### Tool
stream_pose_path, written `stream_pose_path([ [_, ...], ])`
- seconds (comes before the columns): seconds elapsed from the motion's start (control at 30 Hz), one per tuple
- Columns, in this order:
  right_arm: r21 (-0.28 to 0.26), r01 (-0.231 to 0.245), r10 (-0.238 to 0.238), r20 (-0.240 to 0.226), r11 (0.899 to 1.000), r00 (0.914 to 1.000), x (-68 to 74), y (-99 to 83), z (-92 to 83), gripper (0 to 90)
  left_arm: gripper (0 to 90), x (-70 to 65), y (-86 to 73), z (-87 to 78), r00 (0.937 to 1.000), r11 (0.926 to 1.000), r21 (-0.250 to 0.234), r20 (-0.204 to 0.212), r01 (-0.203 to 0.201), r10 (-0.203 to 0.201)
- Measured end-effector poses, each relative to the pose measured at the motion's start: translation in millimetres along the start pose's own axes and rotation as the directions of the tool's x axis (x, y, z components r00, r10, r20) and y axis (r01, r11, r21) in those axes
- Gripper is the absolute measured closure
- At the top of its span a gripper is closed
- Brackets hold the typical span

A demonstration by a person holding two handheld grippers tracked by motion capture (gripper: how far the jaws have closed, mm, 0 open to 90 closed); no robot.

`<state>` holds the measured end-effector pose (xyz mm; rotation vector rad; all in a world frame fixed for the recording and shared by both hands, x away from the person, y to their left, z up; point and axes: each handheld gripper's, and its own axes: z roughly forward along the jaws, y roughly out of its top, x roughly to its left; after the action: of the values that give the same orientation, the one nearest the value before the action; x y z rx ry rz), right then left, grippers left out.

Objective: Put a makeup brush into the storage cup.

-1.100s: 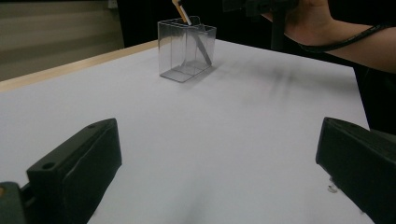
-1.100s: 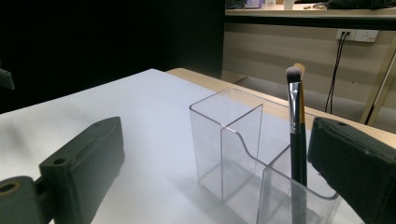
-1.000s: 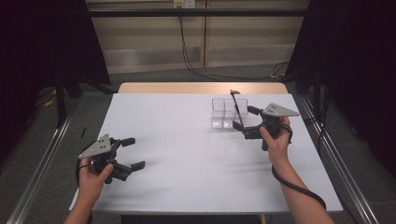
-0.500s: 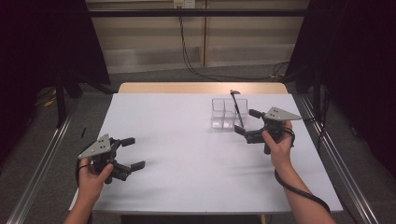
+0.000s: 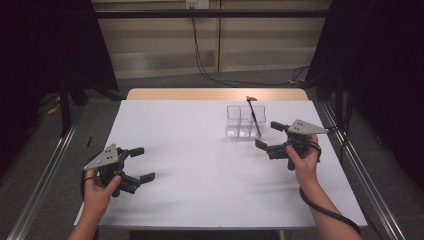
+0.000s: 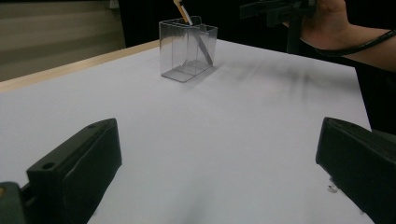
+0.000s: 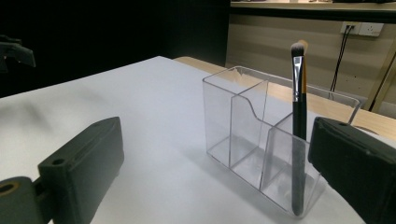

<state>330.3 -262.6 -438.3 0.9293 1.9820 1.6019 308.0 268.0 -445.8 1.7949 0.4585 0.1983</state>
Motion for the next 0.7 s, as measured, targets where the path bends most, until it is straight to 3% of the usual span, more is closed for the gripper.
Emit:
stream_pose_path([
  [0.7, 0.021, 0.008, -0.008, -0.009, 1.0, 0.9999, 6.5, -8.8, -17.2, 3.4, 0.1, -0.4, 0.4, -0.9, 1.0, 1.0, -0.001, -0.005, -0.003, 0.003],
])
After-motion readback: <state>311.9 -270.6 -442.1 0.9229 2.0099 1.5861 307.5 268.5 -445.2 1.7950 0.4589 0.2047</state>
